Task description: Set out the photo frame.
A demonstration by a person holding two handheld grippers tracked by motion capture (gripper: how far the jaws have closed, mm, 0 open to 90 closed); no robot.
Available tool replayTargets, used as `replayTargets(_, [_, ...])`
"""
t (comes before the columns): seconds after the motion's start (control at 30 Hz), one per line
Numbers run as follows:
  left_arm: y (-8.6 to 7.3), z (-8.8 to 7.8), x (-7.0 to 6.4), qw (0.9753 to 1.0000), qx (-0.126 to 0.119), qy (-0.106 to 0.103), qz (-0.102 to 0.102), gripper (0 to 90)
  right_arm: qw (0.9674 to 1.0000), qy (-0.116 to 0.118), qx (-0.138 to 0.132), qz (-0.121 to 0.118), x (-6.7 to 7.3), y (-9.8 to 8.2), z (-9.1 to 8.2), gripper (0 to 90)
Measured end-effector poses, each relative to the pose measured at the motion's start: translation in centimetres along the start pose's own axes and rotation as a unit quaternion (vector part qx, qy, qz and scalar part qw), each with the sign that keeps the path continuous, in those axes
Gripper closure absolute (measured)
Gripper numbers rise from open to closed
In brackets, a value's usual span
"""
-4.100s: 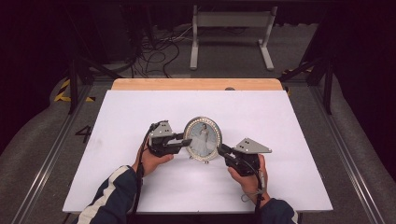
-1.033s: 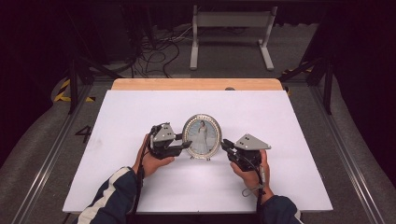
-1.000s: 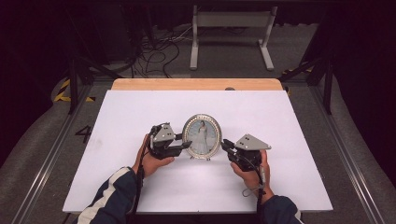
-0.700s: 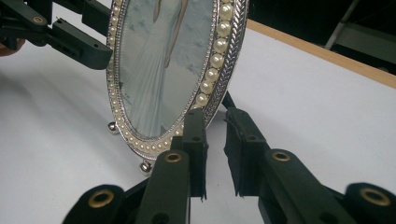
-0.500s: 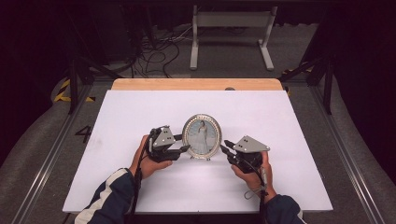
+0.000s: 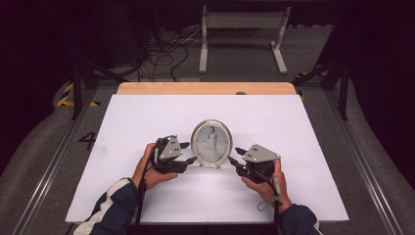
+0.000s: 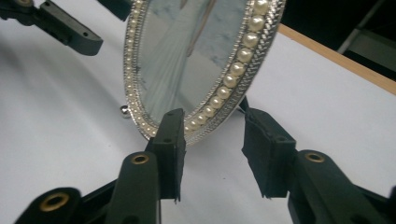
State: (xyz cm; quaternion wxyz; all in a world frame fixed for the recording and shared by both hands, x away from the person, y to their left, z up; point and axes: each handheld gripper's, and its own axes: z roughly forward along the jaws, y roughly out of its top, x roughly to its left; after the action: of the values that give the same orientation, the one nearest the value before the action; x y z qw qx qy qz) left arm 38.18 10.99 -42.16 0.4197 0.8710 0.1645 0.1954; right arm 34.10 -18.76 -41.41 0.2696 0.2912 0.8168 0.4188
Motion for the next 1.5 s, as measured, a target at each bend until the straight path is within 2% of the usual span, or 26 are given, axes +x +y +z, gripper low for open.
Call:
replayTargets(0.2, [-0.1,-0.3,-0.2,1.0000,0.006,-0.001,0.007,37.6,0.9997,0.002,0.014,-0.018,0.4,0.1,0.3,51.4])
replayTargets(0.3, [-0.4,-0.4,-0.2,1.0000,0.008,0.000,0.004,31.7,0.9997,0.006,0.016,-0.017,0.5,0.0,0.4,42.8])
replayTargets(0.5, [-1.1,-0.6,-0.2,0.9999,0.016,-0.001,-0.005,24.4,0.9993,0.018,0.024,-0.025,0.7,-0.3,0.6,33.7])
replayTargets(0.8, [-2.4,-1.0,-0.9,0.9994,0.035,-0.002,0.004,18.1,0.9992,0.018,0.032,-0.018,0.5,-1.2,0.6,23.2])
replayTargets(1.07, [-3.9,-1.7,-1.5,0.9988,0.048,-0.001,-0.004,14.8,0.9989,0.017,0.039,-0.023,0.5,-1.9,0.1,21.0])
replayTargets(1.2, [-4.4,-2.4,-1.6,0.9989,0.046,0.003,-0.009,13.5,0.9982,0.011,0.050,-0.030,0.5,-2.4,-0.2,21.1])
replayTargets(1.33, [-5.1,-3.0,-1.6,0.9986,0.049,0.006,-0.018,12.3,0.9983,0.012,0.045,-0.034,0.7,-2.9,-0.6,21.4])
replayTargets(1.5, [-6.0,-3.6,-1.6,0.9984,0.049,0.008,-0.027,10.7,0.9986,0.010,0.043,-0.029,0.4,-3.6,-1.4,20.7])
